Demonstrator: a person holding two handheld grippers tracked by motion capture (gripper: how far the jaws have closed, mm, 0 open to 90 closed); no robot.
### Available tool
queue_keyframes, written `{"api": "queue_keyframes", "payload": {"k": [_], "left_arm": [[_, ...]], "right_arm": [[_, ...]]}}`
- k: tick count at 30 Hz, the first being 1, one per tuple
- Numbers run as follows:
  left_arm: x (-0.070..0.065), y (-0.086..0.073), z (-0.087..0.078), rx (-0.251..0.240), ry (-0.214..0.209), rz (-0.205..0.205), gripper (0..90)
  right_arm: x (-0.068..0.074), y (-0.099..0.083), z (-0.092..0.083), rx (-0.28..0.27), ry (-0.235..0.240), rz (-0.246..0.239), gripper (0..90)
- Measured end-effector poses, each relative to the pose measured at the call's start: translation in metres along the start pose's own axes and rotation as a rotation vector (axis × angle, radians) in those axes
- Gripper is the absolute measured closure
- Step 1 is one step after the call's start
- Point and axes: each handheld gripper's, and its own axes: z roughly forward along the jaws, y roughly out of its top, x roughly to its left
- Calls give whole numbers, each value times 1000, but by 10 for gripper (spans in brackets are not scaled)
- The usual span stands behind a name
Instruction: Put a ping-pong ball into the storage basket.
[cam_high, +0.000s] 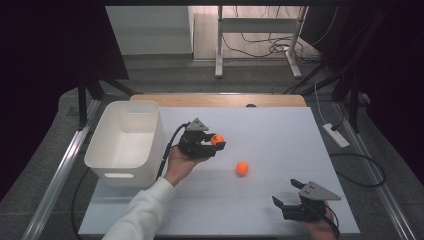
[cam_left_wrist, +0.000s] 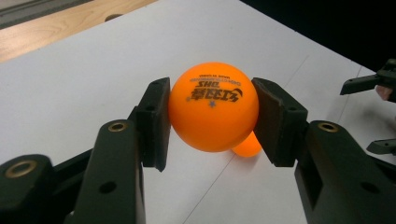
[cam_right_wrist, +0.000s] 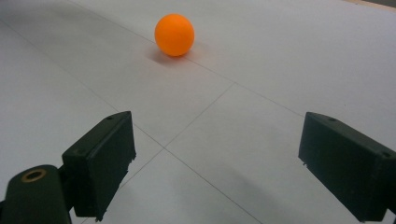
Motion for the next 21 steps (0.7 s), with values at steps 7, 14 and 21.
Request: {"api": "queue_keyframes", "payload": {"k": [7, 14, 21], "left_arm": [[-3, 1, -5, -14, -5, 7, 503], [-7, 3, -12, -30, -11, 21, 503], [-10, 6, -21, -55, -10, 33, 503]], "right_arm": [[0, 0, 0, 0, -1, -1, 106], [0, 0, 0, 0, -3, 0, 106], [0, 0, 0, 0, -4, 0, 106]]}}
